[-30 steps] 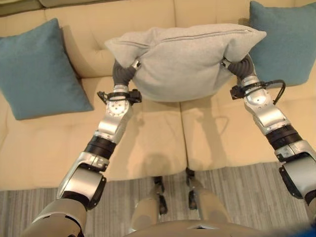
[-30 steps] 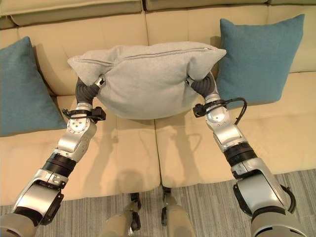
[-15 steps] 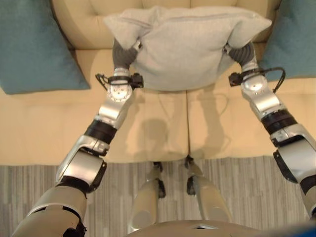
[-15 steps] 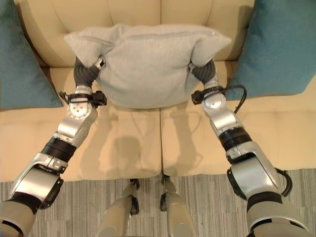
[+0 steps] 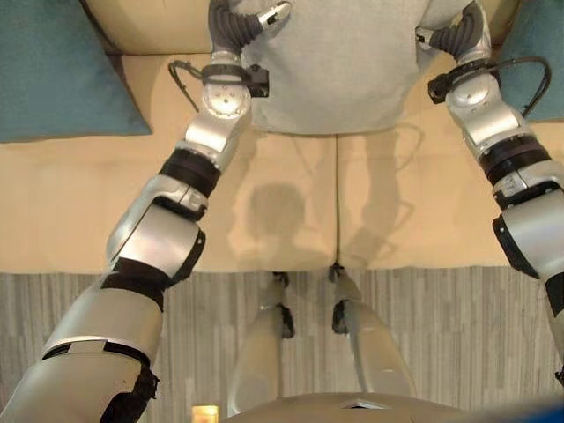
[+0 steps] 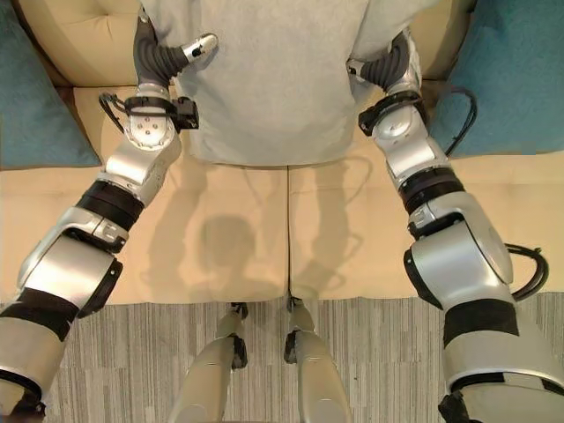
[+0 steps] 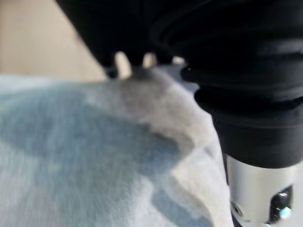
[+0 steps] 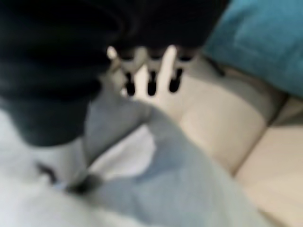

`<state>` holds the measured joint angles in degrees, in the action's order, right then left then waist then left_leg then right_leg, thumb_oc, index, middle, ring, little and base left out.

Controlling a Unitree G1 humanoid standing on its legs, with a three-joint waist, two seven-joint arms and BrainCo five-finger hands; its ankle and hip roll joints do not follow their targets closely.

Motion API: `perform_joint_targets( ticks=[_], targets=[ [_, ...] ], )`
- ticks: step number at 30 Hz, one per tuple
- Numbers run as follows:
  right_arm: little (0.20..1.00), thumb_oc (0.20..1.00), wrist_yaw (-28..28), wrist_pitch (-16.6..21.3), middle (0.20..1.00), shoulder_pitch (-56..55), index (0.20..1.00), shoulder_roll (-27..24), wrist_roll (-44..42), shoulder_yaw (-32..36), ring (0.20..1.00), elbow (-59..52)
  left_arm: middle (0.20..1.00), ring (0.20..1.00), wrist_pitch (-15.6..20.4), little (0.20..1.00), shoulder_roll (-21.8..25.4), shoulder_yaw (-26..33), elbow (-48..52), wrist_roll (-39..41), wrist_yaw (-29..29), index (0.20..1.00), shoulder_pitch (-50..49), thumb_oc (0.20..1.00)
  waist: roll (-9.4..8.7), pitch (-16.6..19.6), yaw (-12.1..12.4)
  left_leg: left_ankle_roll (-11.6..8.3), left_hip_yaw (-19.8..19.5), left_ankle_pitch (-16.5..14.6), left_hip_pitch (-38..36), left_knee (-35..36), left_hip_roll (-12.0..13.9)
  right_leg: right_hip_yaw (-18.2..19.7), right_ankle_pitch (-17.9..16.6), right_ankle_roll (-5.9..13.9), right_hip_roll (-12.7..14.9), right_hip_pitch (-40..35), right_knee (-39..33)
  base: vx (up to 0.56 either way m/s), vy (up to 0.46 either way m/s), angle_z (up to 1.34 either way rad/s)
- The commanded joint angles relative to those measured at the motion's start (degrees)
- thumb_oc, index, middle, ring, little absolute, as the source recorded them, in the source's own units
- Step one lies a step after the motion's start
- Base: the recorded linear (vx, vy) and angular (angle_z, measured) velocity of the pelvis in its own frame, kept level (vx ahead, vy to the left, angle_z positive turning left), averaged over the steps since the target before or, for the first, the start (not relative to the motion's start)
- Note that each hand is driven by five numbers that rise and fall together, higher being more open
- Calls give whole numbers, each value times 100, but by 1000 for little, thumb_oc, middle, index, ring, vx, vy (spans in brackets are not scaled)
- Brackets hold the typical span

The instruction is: Pick up all the scattered cushions and arrange them neatly on the sofa.

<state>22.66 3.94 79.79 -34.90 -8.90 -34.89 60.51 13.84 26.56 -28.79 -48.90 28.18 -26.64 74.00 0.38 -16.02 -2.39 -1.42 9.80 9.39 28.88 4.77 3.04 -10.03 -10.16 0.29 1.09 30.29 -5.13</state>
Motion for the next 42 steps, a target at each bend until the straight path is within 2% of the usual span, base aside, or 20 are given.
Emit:
perform_joint_targets(
  ticks=[1,5,7,11,14,15,18,19,24,27,28,29,31,33,35,36,37,39,40,42],
  targets=[
    [1000,1000,89,199,1000,539,1000,197,118,-244,1000,191,1000,1000,341,1000,72,-153,-349,-37,-25,1000,814,1000,-228,334,37,-548,-46,-76,-295,23,75,185,-153,1054,341,-121,13,0,0,0],
    [1000,1000,58,167,1000,678,1000,-12,-169,-235,1000,471,1000,1000,337,1000,412,-66,-774,362,82,1000,976,1000,-218,397,26,-556,-35,-104,-390,23,63,202,-147,1049,338,-183,13,10,6,-2],
    [1000,1000,-55,187,1000,675,1000,-448,-471,-238,1000,589,1000,1000,352,1000,977,89,-974,784,335,1000,861,1000,-197,475,21,-563,-17,-148,-571,23,52,187,-118,1034,350,-356,13,27,15,-8],
    [1000,1000,-207,270,1000,451,1000,-812,-590,-218,1000,345,1000,1000,410,1000,1453,183,-762,924,599,1000,523,1000,-201,503,12,-564,-1,-151,-689,23,45,189,-111,1014,352,-463,13,7,3,-1],
    [1000,1000,-398,413,1000,-125,1000,-1275,-534,-77,1000,-327,1000,1000,488,1000,1991,241,62,550,761,1000,-129,1000,-195,516,7,-565,22,-186,-840,23,50,184,-80,1004,359,-594,13,7,3,2],
    [1000,1000,-494,529,1000,-718,1000,-1559,-498,216,1000,-953,1000,1000,600,1000,2153,539,807,481,854,1000,-775,1000,-193,506,4,-562,29,-212,-924,23,46,170,-46,992,366,-682,13,34,3,3],
    [1000,1000,-638,658,1000,-2237,1000,-1869,-322,1044,1000,-2006,1000,1000,746,1000,2272,1212,2181,314,980,1000,-2263,1000,-188,518,3,-539,43,-323,-1198,23,58,166,54,980,363,-941,13,51,5,5],
    [1000,1000,-635,648,1000,-2278,1000,-1867,-313,1068,1000,-2037,1000,1000,735,1000,2273,1223,2214,303,973,1000,-2297,1000,-198,534,3,-537,45,-304,-1186,23,53,169,39,977,369,-928,13,46,-4,7],
    [1000,1000,-1226,764,1000,-5587,1000,-1580,140,2817,1000,-3473,1000,1000,636,1000,1790,2505,4044,-159,1587,1000,-5459,1000,-223,662,-15,-507,67,-452,-1744,23,41,106,245,977,392,-1508,13,93,-6,-4],
    [1000,1000,-1616,745,1000,-6694,1000,-1170,328,3139,1000,-3692,1000,1000,481,1000,1121,2699,3958,-94,2057,1000,-6571,1000,-222,736,-44,-500,80,-496,-2044,23,47,54,333,992,393,-1809,13,67,-5,-2],
    [1000,1000,-1618,738,1000,-6715,1000,-1169,331,3153,1000,-3709,1000,1000,476,1000,1122,2697,3967,-95,2058,1000,-6578,1000,-227,752,-40,-499,81,-478,-2023,23,43,56,319,989,397,-1788,13,32,-1,-4],
    [1000,1000,-1733,784,1000,-6953,1000,-894,196,3194,1000,-3605,1000,1000,443,1000,985,2667,3839,-108,2222,1000,-6877,1000,-225,773,-51,-498,104,-508,-2128,23,46,47,346,995,390,-1890,13,0,0,0],
    [1000,1000,-1848,723,1000,-7395,1000,-689,525,3233,1000,-3498,1000,1000,285,1000,608,2735,3413,-131,2371,1000,-7332,1000,-226,850,-67,-489,111,-484,-2245,23,48,43,350,990,386,-2004,13,29,-6,-3],
    [1000,1000,-1917,705,1000,-7618,1000,-412,682,3117,1000,-3046,1000,1000,231,1000,481,2610,2898,-577,2381,1000,-7554,1000,-215,936,-92,-496,129,-485,-2372,23,50,39,360,990,384,-2123,13,13,-2,-4],
    [1000,1000,-1931,680,1000,-7744,1000,-50,655,3001,1000,-2729,1000,1000,54,1000,-44,2600,2286,-159,2487,1000,-7815,1000,-201,991,-100,-493,145,-472,-2476,23,39,5,347,985,393,-2245,13,-3,1,-3],
    [1000,1000,-1924,653,1000,-7834,1000,26,841,2904,1000,-2438,1000,1000,71,1000,-91,2571,2004,-470,2403,1000,-7905,1000,-185,1030,-101,-497,150,-476,-2518,23,37,8,350,985,392,-2299,13,0,0,0],
    [1000,1000,-1903,534,1000,-7777,1000,438,1149,2519,1000,-1422,1000,1000,-180,1000,-540,2469,696,-852,2303,1000,-7877,1000,-168,1080,-97,-494,150,-491,-2679,23,38,-26,391,970,385,-2493,13,0,0,0],
    [1000,1000,-1871,505,1000,-7758,1000,513,1276,2433,1000,-1151,1000,1000,-205,1000,-598,2406,450,-977,2315,1000,-7829,1000,-170,1114,-104,-494,149,-483,-2696,23,33,-22,400,956,390,-2530,13,-17,-7,2],
    [1000,1000,-1855,406,1000,-7744,1000,727,1385,2277,1000,-498,1000,1000,-330,1000,-738,2378,-270,-1245,2221,1000,-7742,1000,-166,1148,-110,-491,148,-490,-2778,23,36,-28,417,928,378,-2630,13,-24,-14,5],
    [1000,1000,-1879,370,1000,-7817,1000,888,1468,2206,1000,-73,1000,1000,-461,1000,-860,2353,-906,-1475,2292,1000,-7726,1000,-162,1196,-125,-470,141,-530,-2898,23,42,-13,476,882,355,-2749,13,9,-16,5]
  ],
)
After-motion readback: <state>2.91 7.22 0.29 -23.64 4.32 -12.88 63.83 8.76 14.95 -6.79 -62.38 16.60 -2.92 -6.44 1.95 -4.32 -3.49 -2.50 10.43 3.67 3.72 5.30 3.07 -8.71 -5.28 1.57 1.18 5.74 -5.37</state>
